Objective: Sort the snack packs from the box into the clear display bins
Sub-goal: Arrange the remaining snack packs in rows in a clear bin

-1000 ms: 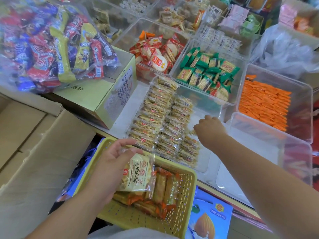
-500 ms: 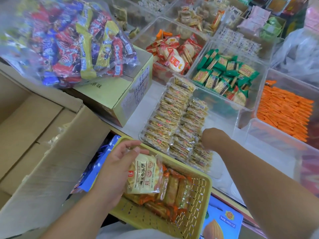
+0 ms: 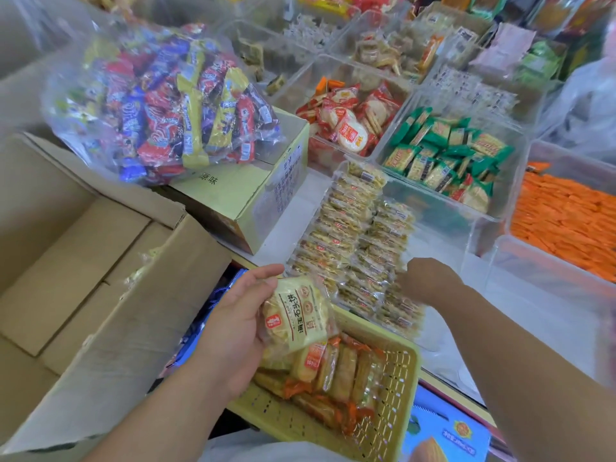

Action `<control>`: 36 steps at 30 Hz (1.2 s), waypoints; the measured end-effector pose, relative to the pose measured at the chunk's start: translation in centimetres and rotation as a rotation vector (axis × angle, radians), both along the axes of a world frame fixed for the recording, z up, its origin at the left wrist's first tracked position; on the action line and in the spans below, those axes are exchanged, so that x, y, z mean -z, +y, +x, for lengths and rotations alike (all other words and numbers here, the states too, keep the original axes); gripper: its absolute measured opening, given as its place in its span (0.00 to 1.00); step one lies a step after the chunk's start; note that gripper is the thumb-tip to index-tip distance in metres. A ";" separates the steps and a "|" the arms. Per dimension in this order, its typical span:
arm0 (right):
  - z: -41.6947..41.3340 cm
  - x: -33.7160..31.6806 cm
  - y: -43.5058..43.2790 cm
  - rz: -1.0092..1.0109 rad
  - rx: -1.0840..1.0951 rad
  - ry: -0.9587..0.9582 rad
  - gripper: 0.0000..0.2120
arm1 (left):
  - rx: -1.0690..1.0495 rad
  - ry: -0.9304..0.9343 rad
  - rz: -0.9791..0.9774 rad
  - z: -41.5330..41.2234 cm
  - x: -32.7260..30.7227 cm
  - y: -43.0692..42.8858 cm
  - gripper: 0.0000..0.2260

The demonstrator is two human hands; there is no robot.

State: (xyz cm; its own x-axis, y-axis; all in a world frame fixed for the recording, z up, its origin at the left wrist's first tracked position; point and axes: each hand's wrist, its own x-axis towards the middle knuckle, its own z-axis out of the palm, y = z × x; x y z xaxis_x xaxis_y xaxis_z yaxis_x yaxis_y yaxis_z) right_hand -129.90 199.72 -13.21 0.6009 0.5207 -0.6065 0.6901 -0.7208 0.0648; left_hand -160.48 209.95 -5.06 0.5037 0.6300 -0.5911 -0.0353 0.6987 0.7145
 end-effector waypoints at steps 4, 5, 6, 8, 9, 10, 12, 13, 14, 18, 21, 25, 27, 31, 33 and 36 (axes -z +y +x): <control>-3.8 -5.1 -2.0 0.476 0.048 0.036 0.19 | 0.043 0.024 0.051 1.6 -1.2 -0.6 0.09; -5.5 -6.5 -2.7 0.648 0.095 0.117 0.19 | 0.057 0.033 0.079 2.2 -1.5 -0.8 0.09; -7.3 -7.8 -3.4 0.796 0.138 0.198 0.18 | 0.070 0.043 0.105 3.0 -1.9 -1.3 0.10; -10.6 -9.9 -4.8 0.974 0.198 0.352 0.22 | 0.089 0.077 0.174 4.6 -2.5 -2.3 0.09; -11.9 -10.5 -5.3 1.006 0.204 0.408 0.25 | 0.106 0.099 0.216 5.4 -2.6 -2.8 0.08; -12.9 -10.8 -5.7 1.015 0.194 0.442 0.28 | 0.130 0.117 0.255 6.2 -2.8 -3.5 0.08; -13.8 -10.7 -6.1 1.009 0.156 0.442 0.28 | 0.198 0.121 0.305 7.8 -3.0 -4.8 0.08; -13.8 -10.5 -6.3 1.019 0.159 0.430 0.26 | 0.242 0.117 0.314 8.5 -3.1 -5.5 0.09; -13.7 -10.2 -6.5 1.044 0.181 0.422 0.25 | 0.290 0.113 0.321 9.2 -3.2 -6.1 0.10; -11.3 -8.6 -7.8 1.106 0.293 0.309 0.20 | 0.508 0.007 0.358 10.6 -3.2 -7.1 0.13; -7.9 -7.8 -8.7 1.040 0.298 0.207 0.19 | 0.754 0.172 0.731 10.5 -2.4 -6.1 0.24; -2.0 -8.0 -7.9 0.830 0.079 -0.102 0.17 | 0.816 0.684 1.341 10.2 0.1 -2.7 0.34; 0.6 -8.2 -6.5 0.597 -0.092 -0.237 0.17 | 0.883 0.892 1.415 10.2 1.6 -1.1 0.39; 3.0 -7.2 -3.0 0.254 -0.332 -0.274 0.20 | 1.027 1.050 1.388 9.8 4.4 0.5 0.48; 3.3 -6.2 -1.7 0.142 -0.404 -0.298 0.17 | 1.067 1.062 1.374 9.6 5.4 0.8 0.50; 4.1 -4.0 -0.5 -0.014 -0.424 -0.271 0.13 | 1.080 1.045 1.358 9.4 6.4 1.0 0.50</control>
State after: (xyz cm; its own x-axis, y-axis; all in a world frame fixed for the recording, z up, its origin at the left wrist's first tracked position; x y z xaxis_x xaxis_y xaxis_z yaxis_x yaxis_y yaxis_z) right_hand -125.83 199.21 -9.24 0.4753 0.7459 -0.4666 0.8790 -0.3787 0.2898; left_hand -151.09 210.97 -11.47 0.7502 0.5641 -0.3449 0.6388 -0.7531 0.1577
